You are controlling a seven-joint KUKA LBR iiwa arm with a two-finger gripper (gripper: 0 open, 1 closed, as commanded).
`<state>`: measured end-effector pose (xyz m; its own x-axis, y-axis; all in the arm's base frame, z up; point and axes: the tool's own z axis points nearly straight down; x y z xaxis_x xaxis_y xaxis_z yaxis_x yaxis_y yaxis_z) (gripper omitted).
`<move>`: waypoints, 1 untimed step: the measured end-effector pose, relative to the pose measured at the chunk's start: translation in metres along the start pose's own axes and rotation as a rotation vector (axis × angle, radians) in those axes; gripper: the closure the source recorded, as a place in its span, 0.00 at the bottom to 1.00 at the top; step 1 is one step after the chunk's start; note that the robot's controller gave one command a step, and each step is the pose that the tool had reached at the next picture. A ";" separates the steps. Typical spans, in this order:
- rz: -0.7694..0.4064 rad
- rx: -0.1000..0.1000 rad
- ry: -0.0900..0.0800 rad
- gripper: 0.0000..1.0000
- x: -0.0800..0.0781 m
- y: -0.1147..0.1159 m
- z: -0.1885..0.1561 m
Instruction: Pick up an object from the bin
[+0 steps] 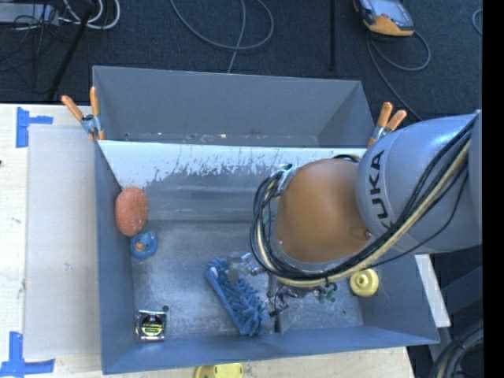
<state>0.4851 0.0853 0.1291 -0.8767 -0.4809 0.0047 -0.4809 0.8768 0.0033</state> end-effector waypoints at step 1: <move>-0.022 0.004 -0.007 0.00 0.000 -0.005 0.023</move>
Offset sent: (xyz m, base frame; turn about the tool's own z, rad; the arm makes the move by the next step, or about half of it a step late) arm 0.0018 0.0045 -0.0536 -0.1642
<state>0.4873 0.0809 0.1059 -0.8658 -0.5005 -0.0021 -0.5005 0.8658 -0.0003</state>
